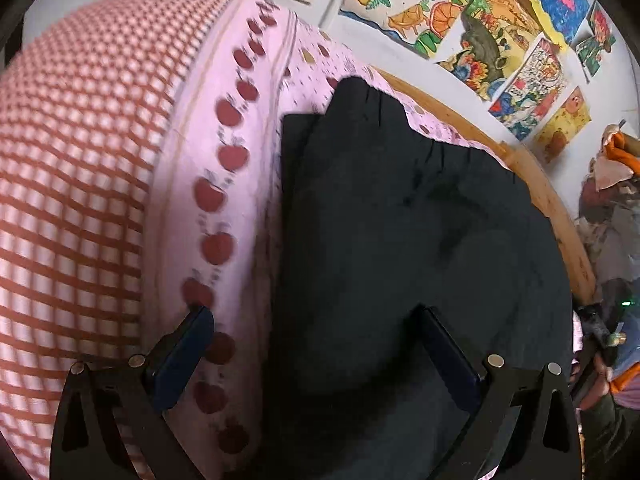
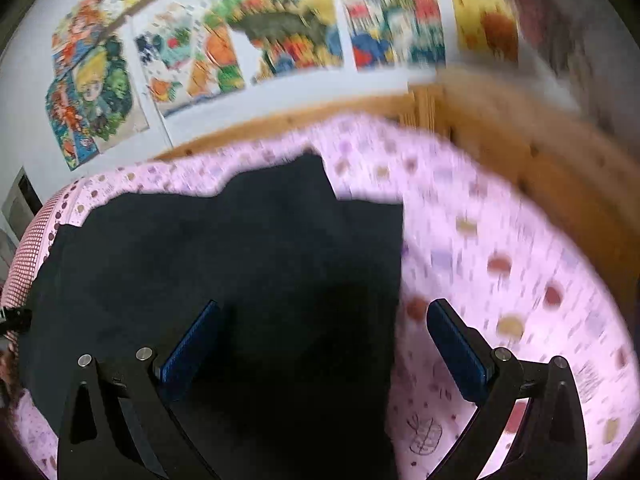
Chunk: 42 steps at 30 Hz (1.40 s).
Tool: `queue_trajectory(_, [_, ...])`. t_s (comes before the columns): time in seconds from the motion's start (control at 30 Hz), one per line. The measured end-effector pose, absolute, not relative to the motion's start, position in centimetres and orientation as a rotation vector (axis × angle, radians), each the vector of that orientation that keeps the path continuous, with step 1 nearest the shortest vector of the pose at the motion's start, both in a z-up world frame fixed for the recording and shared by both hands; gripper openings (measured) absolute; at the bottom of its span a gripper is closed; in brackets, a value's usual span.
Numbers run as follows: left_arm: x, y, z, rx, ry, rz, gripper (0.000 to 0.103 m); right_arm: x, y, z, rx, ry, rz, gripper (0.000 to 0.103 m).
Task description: Fold large clothes
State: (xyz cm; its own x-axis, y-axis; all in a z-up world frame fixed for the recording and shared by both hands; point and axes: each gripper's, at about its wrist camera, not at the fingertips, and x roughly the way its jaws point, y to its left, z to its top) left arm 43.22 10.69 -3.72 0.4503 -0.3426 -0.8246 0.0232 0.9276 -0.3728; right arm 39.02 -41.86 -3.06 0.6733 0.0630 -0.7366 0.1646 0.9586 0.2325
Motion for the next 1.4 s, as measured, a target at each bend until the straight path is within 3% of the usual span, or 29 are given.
queue_trajectory(0.3, [44.2, 8.0, -6.7, -0.262, 1.118, -0.275, 0.103, 41.6, -42.0, -7.6, 0.341, 0.947, 0.043, 0.101])
queue_trajectory(0.57, [40.4, 8.9, -7.7, -0.32, 0.889, -0.27, 0.103, 39.8, -42.7, -10.7, 0.415, 0.794, 0.098, 0.102])
queue_trajectory(1.07, [38.9, 10.1, -7.9, -0.349, 0.862, -0.344, 0.103, 39.6, -43.3, -11.2, 0.436, 0.74, 0.117, 0.102])
queue_trajectory(1.4, [41.6, 3.1, -6.1, -0.294, 1.109, -0.078, 0.103, 39.0, -44.1, -12.0, 0.46, 0.716, 0.123, 0.102])
